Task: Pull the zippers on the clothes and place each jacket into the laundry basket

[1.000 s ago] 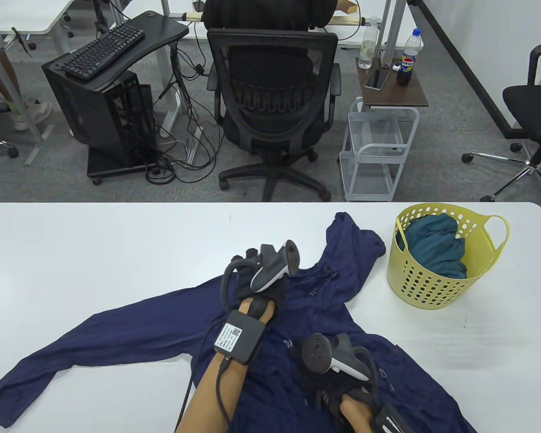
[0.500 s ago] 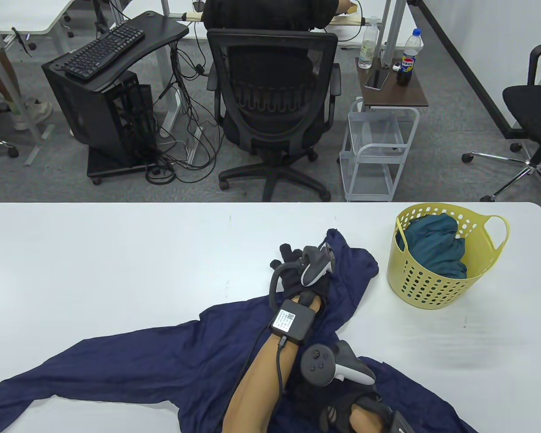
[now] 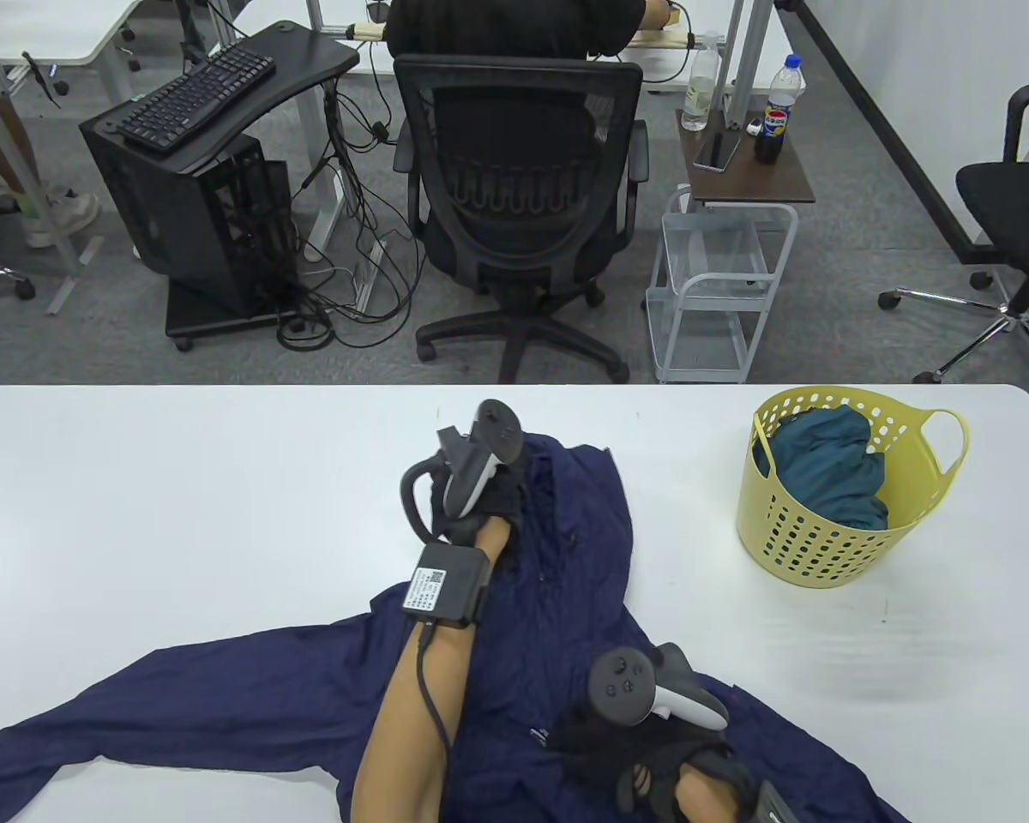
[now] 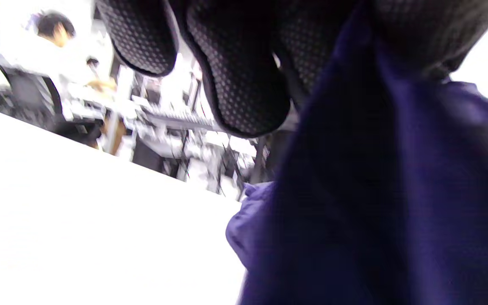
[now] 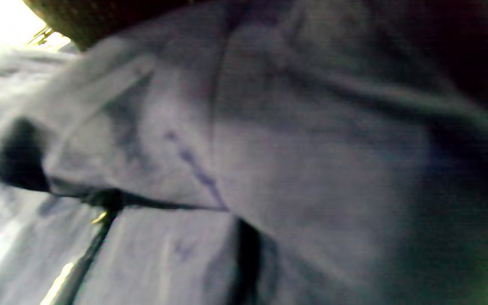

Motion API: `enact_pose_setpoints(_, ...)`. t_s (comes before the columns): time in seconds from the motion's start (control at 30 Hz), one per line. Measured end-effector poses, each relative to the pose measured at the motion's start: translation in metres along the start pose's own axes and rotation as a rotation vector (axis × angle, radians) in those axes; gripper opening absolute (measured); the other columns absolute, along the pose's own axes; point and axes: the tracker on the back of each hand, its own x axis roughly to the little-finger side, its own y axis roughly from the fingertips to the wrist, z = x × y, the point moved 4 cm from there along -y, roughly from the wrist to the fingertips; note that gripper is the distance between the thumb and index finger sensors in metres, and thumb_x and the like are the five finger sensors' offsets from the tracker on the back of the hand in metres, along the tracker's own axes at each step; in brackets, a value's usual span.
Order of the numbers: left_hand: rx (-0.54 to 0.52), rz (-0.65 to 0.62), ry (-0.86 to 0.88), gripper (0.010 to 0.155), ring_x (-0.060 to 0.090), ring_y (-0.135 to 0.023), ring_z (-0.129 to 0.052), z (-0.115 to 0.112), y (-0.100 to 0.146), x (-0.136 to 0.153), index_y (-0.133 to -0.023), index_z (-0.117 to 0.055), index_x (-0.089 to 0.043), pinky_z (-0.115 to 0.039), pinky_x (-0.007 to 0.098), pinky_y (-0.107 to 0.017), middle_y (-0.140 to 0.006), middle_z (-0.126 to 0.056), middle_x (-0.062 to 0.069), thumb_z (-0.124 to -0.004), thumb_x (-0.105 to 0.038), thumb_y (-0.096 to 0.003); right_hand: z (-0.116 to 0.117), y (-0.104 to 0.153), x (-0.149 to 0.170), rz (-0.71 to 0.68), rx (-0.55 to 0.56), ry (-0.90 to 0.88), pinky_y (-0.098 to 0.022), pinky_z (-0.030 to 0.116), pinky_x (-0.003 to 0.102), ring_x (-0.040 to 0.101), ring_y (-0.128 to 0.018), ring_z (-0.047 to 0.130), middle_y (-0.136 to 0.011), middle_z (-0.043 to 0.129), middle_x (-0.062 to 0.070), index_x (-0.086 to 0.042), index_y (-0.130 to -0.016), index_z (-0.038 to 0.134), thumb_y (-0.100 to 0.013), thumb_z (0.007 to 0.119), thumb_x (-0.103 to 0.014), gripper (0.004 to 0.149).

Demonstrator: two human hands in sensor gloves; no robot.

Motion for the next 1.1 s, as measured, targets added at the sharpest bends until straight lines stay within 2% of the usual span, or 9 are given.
enact_pose_setpoints(0.13, -0.149, 0.055, -0.272, 0.043, 0.007, -0.06, -0.103, 0.017, -0.002, 0.031, -0.078, -0.079, -0.046, -0.073, 0.048, -0.064, -0.055, -0.104, -0.025, -0.079, -0.056, -0.0357, -0.006, -0.001, 0.003, 0.03, 0.084, 0.027, -0.072, 0.043, 0.062, 0.033, -0.107, 0.042, -0.117, 0.05, -0.006, -0.031, -0.1, 0.072, -0.05, 0.072, -0.047, 0.052)
enact_pose_setpoints(0.17, -0.085, 0.027, -0.352, 0.048, 0.008, -0.066, -0.102, 0.006, -0.003, 0.039, -0.083, -0.077, -0.047, -0.07, 0.05, -0.066, -0.063, -0.104, -0.025, -0.075, -0.059, -0.0362, -0.008, -0.001, 0.004, 0.031, 0.114, 0.023, -0.072, 0.043, 0.062, 0.034, -0.107, 0.042, -0.116, 0.052, -0.006, -0.031, -0.099, 0.073, -0.049, 0.072, -0.046, 0.052)
enact_pose_setpoints(0.27, 0.108, 0.07, -0.329, 0.065, 0.019, -0.089, -0.087, -0.011, 0.005, 0.058, -0.095, -0.065, -0.047, -0.059, 0.059, -0.07, -0.095, -0.089, -0.016, -0.071, -0.066, -0.0333, -0.013, 0.002, 0.004, 0.025, 0.155, 0.004, -0.072, 0.046, 0.062, 0.035, -0.107, 0.047, -0.116, 0.056, -0.004, -0.029, -0.099, 0.074, -0.049, 0.072, -0.046, 0.053)
enact_pose_setpoints(0.43, 0.181, 0.067, -0.262, 0.065, 0.027, -0.098, -0.074, 0.008, 0.035, 0.079, -0.098, -0.061, -0.045, -0.053, 0.063, -0.071, -0.104, -0.078, -0.01, -0.071, -0.062, -0.0357, -0.03, 0.012, 0.011, 0.044, 0.278, -0.024, -0.071, 0.051, 0.062, 0.037, -0.105, 0.053, -0.115, 0.061, -0.001, -0.029, -0.099, 0.075, -0.049, 0.072, -0.046, 0.053)
enact_pose_setpoints(0.6, 0.349, 0.04, -0.201, 0.05, 0.031, -0.098, -0.07, 0.013, 0.097, 0.099, -0.089, -0.079, -0.042, -0.048, 0.066, -0.071, -0.101, -0.083, -0.006, -0.074, -0.052, -0.0405, -0.047, 0.02, 0.031, 0.154, 0.431, -0.019, -0.071, 0.051, 0.061, 0.041, -0.104, 0.054, -0.115, 0.06, -0.002, -0.03, -0.1, 0.073, -0.048, 0.078, -0.042, 0.054)
enact_pose_setpoints(0.7, 0.543, -0.009, -0.297, 0.049, 0.03, -0.092, -0.08, -0.013, 0.134, 0.108, -0.088, -0.082, -0.042, -0.052, 0.065, -0.07, -0.098, -0.088, -0.005, -0.076, -0.051, -0.0405, -0.038, 0.009, 0.038, 0.196, 0.351, 0.033, -0.072, 0.048, 0.061, 0.042, -0.105, 0.048, -0.118, 0.053, -0.004, -0.033, -0.103, 0.065, -0.044, 0.085, -0.046, 0.065)
enact_pose_setpoints(0.83, 0.896, -0.055, -0.329, 0.069, 0.033, -0.098, -0.072, -0.069, 0.167, 0.132, -0.097, -0.068, -0.046, -0.049, 0.066, -0.071, -0.112, -0.07, -0.004, -0.083, -0.056, -0.0296, -0.027, -0.003, 0.054, 0.289, 0.187, 0.098, -0.075, 0.041, 0.059, 0.036, -0.107, 0.037, -0.119, 0.038, -0.009, -0.037, -0.106, 0.052, -0.041, 0.087, -0.051, 0.075)
enact_pose_setpoints(0.9, 0.92, -0.036, -0.341, 0.08, 0.03, -0.106, -0.052, -0.08, 0.17, 0.143, -0.1, -0.052, -0.048, -0.041, 0.066, -0.072, -0.116, -0.044, -0.01, -0.086, -0.055, -0.0279, -0.033, -0.002, 0.066, 0.341, 0.207, 0.084, -0.075, 0.039, 0.061, 0.035, -0.108, 0.036, -0.119, 0.037, -0.01, -0.039, -0.106, 0.051, -0.043, 0.088, -0.045, 0.073)
enact_pose_setpoints(1.1, 0.918, -0.001, -0.386, 0.094, 0.026, -0.11, -0.021, -0.098, 0.152, 0.166, -0.093, -0.028, -0.061, -0.023, 0.066, -0.074, -0.116, -0.015, -0.016, -0.09, -0.052, -0.0231, -0.048, 0.007, 0.118, 0.509, 0.272, -0.029, -0.075, 0.029, 0.064, 0.033, -0.11, 0.027, -0.119, 0.03, -0.013, -0.048, -0.102, 0.051, -0.049, 0.076, -0.03, 0.061)
